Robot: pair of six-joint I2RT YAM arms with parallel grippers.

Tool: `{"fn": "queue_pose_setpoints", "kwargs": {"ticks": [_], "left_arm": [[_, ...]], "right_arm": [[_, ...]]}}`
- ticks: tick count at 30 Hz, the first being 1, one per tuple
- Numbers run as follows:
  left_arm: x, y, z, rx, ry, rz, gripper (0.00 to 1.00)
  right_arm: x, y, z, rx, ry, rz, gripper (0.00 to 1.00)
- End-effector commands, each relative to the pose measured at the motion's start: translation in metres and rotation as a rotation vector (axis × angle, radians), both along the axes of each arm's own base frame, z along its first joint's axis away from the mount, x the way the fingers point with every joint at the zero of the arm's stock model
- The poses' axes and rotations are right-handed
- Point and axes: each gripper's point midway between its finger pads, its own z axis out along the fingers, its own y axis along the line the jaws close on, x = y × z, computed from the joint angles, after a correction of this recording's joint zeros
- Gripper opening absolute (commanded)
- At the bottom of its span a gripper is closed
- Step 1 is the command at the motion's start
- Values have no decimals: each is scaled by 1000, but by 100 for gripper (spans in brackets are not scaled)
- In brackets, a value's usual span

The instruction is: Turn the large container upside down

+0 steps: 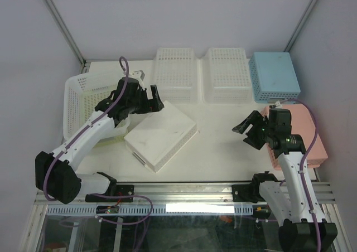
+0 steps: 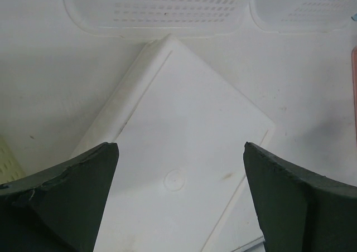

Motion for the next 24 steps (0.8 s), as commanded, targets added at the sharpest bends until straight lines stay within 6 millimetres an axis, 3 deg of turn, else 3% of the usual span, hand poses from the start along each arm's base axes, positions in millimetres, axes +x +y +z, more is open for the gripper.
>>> {"fn": "queue_pose_setpoints", "kwargs": {"ticks": [1,4,7,14,18,24], "left_arm": [[17,7,-1,77,-36,22,99],[18,6,-25,110,6,9,99],[16,-1,-34,109,30,-47,99],[-2,-34,-59,87,128,-184,99],[-27,-70,-66,16,212,-289,99],[-74,-154,-61,-176,299,-482,99]], "right_arm": [[13,2,18,7,-78,-4,74],[13,3,19,7,-79,-1,74],[11,3,19,3,-81,-2,74],[9,5,18,10,-80,9,74],[8,6,15,15,-78,9,74],[4,18,4,66,-62,36,74]]}}
